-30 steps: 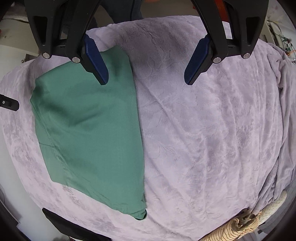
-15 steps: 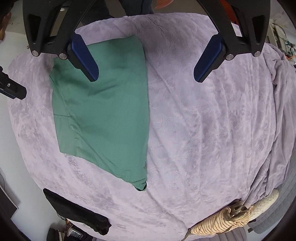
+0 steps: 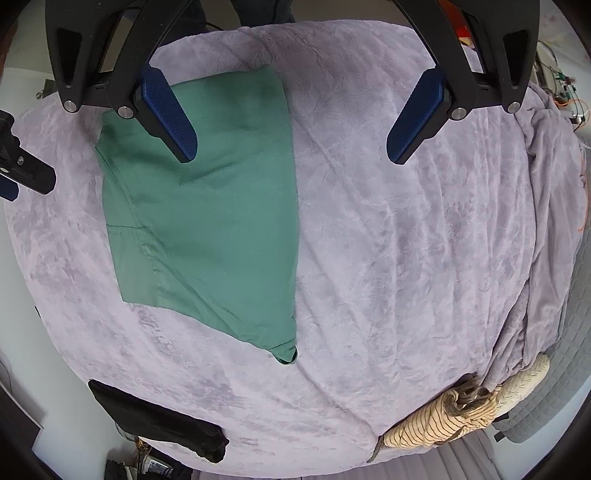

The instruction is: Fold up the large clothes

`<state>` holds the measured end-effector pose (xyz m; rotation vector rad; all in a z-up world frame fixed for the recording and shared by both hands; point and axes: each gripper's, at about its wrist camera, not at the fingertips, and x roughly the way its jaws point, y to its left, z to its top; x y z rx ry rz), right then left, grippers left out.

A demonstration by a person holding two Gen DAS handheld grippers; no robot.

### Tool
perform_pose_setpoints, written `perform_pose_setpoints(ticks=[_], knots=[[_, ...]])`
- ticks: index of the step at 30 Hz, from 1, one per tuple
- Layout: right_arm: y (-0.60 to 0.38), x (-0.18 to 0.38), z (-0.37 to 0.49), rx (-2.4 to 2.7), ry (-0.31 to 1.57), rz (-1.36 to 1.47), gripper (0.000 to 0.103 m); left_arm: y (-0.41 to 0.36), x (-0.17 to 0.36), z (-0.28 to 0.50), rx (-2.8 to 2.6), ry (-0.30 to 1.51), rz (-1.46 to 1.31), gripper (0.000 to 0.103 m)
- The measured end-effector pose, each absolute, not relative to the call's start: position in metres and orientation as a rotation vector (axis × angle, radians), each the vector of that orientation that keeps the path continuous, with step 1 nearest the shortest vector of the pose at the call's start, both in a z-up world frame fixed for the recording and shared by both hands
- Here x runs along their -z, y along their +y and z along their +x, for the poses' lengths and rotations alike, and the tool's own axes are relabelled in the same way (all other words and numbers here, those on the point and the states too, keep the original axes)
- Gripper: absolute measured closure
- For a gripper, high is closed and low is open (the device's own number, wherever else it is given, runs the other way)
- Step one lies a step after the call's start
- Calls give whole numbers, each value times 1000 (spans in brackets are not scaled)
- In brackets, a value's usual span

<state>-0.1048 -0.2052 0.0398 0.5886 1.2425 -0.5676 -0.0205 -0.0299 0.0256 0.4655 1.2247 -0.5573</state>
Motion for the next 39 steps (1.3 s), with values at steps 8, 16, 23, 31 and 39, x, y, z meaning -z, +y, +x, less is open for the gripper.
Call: perform_pose_setpoints(ticks=[8,16,23,31,39], knots=[[-204,-42,-106,577,1242,581,0,-30,-26,-23,560,1229,468,0],[-202,-42,-107,578,1241,581,0,-29,-27,-27,566,1223,473,0],[-200,-43,-109,577,1238,583,0,-29,-27,-28,566,1223,474,0],[-200,-43,-109,578,1237,583,0,-28,-28,-30,564,1222,477,0],[-196,-44,-109,578,1238,582,0,-25,-30,-29,567,1222,480,0]])
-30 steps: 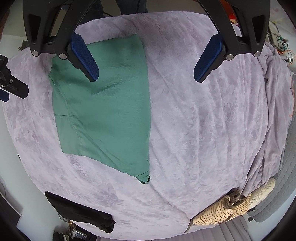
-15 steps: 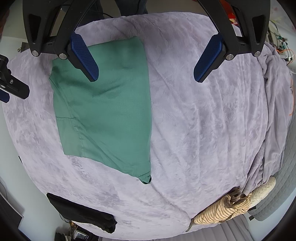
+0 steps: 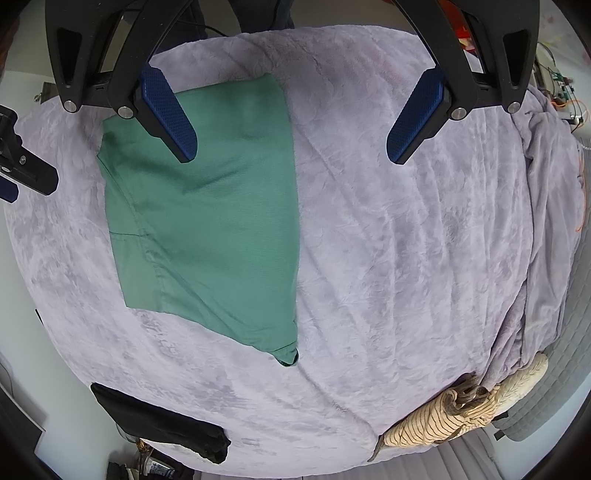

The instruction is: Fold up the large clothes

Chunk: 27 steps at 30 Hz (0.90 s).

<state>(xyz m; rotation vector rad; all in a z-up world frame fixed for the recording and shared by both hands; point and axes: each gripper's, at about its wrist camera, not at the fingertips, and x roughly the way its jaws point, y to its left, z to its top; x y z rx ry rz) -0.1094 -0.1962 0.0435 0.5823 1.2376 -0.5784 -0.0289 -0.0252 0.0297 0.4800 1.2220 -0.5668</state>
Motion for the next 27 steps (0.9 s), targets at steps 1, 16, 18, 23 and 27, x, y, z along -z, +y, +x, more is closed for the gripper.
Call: perform_pose_setpoints(ticks=[1,16,18,23,27], knots=[[-196,-43,-109,578,1238,583,0,-25,-30,-29,566,1222,480,0],[-194,-43,-110,577,1238,584,0,-24,-30,-29,569,1221,481,0],[-194,-43,-110,577,1239,584,0,-24,-30,-29,567,1223,481,0],[-194,-43,-110,576,1239,584,0,-24,-30,-29,568,1222,481,0],[-192,-43,-111,577,1240,585,0,-24,-30,-29,569,1222,481,0]])
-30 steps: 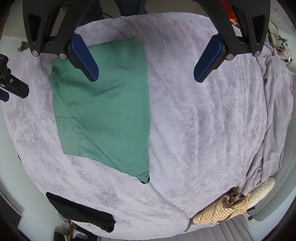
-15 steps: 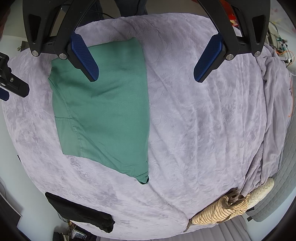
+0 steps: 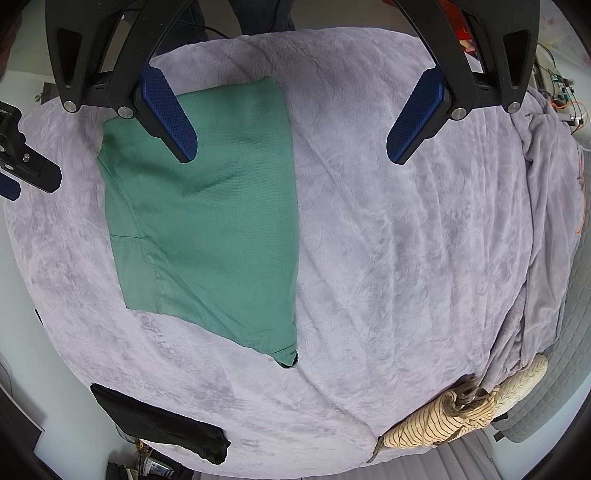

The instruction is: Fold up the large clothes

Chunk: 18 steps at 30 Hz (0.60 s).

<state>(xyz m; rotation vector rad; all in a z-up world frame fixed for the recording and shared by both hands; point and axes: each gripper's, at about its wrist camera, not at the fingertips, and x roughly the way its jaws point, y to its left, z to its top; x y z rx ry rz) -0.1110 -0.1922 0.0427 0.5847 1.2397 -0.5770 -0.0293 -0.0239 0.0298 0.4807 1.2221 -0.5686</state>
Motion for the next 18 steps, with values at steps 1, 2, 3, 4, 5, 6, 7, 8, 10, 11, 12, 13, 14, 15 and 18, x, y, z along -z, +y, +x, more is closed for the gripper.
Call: perform_pose_setpoints(ticks=[1,2,3,4,5,6,7,8,10,11,12,13,14,15,18], knots=[[-192,-43,-111,578,1239,585,0,-24,-30,-29,568,1222,480,0],[-192,-43,-111,577,1238,585,0,-24,-30,-29,567,1223,481,0],[-191,-43,-111,578,1238,584,0,-24,-30,-29,568,1223,481,0],[-193,-43,-111,578,1239,584,0,-24,-30,-29,568,1223,481,0],[-193,-43,-111,577,1239,585,0,-24,-30,-30,567,1223,481,0],[-193,-43,-111,577,1239,585,0,-24,-30,-30,568,1223,481,0],[-193,-43,-111,577,1240,584,0,-24,-30,-30,568,1223,480,0],[-193,-43,-111,576,1240,584,0,-23,-30,-30,568,1223,480,0],[-193,-43,-111,576,1240,585,0,-24,-30,-30,568,1222,481,0],[-191,-43,-112,576,1241,585,0,-24,-30,-30,567,1223,481,0],[-190,-43,-112,576,1240,585,0,-24,-30,-30,568,1223,480,0],[-191,-43,-112,576,1240,585,0,-24,-30,-30,567,1223,481,0],[-191,-43,-112,576,1240,585,0,-24,-30,-30,567,1223,481,0],[-190,-42,-112,576,1240,585,0,-24,-30,-30,566,1223,480,0],[-190,-42,-112,577,1241,586,0,-24,-30,-30,565,1223,480,0]])
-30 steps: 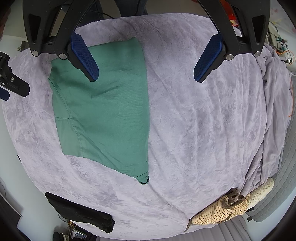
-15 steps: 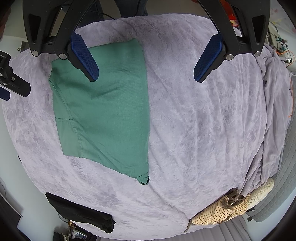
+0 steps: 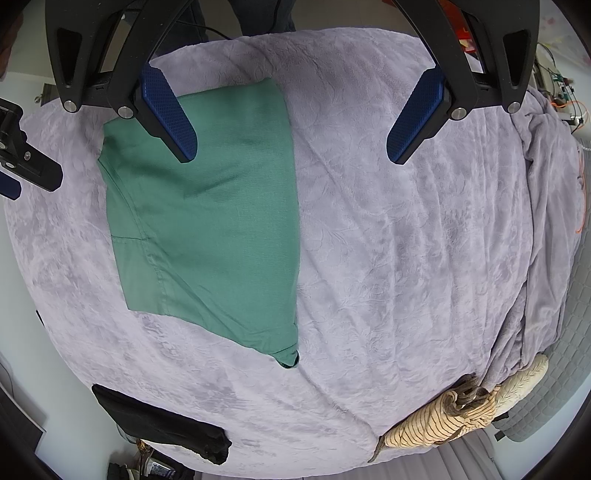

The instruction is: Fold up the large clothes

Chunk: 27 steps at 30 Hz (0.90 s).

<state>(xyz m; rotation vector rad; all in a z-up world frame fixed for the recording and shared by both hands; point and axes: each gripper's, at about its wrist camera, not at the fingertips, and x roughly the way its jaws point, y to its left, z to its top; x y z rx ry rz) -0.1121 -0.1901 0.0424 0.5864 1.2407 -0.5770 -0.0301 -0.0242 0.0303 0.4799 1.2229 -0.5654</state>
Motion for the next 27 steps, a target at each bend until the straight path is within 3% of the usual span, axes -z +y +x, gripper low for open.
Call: perform_pose_setpoints(ticks=[27], knots=[[-187,-38,-115,577,1244,590,0,-21,-35,-28,558,1193,482,0]])
